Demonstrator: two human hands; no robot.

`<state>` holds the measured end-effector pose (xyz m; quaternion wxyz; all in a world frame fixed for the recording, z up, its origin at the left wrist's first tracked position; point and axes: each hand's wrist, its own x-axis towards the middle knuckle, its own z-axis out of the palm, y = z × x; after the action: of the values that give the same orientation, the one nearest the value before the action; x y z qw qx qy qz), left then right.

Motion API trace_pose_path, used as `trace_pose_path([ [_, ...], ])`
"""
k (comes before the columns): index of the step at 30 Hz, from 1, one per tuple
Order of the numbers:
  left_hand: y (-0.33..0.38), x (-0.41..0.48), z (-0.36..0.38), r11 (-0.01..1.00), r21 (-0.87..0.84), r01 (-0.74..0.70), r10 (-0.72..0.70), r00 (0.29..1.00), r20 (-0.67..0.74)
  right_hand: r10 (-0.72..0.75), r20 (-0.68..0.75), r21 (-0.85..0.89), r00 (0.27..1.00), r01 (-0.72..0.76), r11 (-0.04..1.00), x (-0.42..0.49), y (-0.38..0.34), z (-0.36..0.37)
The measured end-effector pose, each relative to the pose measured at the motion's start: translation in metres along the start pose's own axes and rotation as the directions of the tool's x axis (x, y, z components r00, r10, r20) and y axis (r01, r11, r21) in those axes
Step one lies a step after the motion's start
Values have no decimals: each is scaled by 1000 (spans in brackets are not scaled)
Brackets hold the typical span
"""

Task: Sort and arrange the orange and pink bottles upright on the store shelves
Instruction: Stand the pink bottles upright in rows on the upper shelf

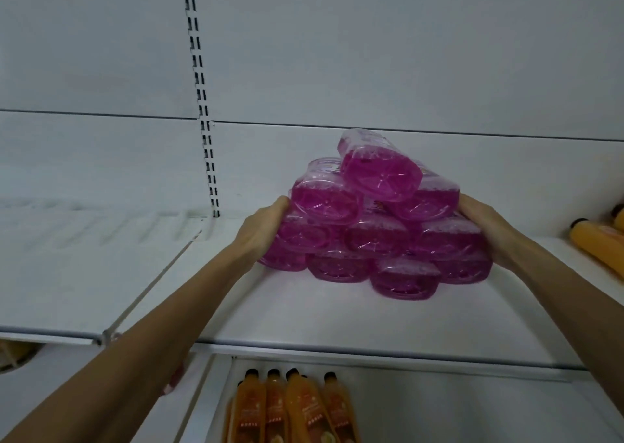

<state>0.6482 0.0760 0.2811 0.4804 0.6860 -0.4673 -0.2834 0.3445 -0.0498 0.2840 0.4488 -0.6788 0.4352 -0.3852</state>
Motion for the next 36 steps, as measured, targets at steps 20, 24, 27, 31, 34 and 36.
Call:
trace_pose_path([
  [20,32,-2,61,988,131,-76,74,997,26,117,-292,57,949,-105,993,-27,-9,-77],
  [24,62,-33,63,876,105,-471,480,830,-284,188,-206,57,960,-180,982,-31,-7,-65],
  [27,98,-64,83,636,329,-698,749,662,-44,197,-206,137,959,-171,976,-37,-8,-59],
  [31,118,-59,102,632,534,-562,610,786,106,-24,-527,-134,849,-55,990,-44,-28,-58],
  [34,123,-56,106,588,660,-468,531,839,121,-287,-454,-354,844,124,927,-46,-65,-45],
  [36,130,-57,106,611,657,-441,490,863,124,-274,-244,-478,930,130,868,-39,-89,-31],
])
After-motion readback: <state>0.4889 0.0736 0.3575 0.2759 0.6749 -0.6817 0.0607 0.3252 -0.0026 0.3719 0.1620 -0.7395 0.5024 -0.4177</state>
